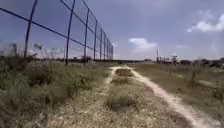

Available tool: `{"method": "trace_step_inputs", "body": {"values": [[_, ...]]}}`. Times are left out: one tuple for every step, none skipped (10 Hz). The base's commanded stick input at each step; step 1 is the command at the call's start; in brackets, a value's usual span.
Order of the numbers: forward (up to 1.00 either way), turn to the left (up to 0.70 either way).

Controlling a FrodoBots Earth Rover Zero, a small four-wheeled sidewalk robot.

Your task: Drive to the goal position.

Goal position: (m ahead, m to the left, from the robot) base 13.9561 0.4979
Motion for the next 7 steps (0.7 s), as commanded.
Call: {"method": "trace_step_inputs", "body": {"values": [[0.50,-0.27],[0.50,-0.27],[0.50,-0.09],[0.50,0.00],[0.50,0.00],[0.50,0.00],[0.50,0.00]]}}
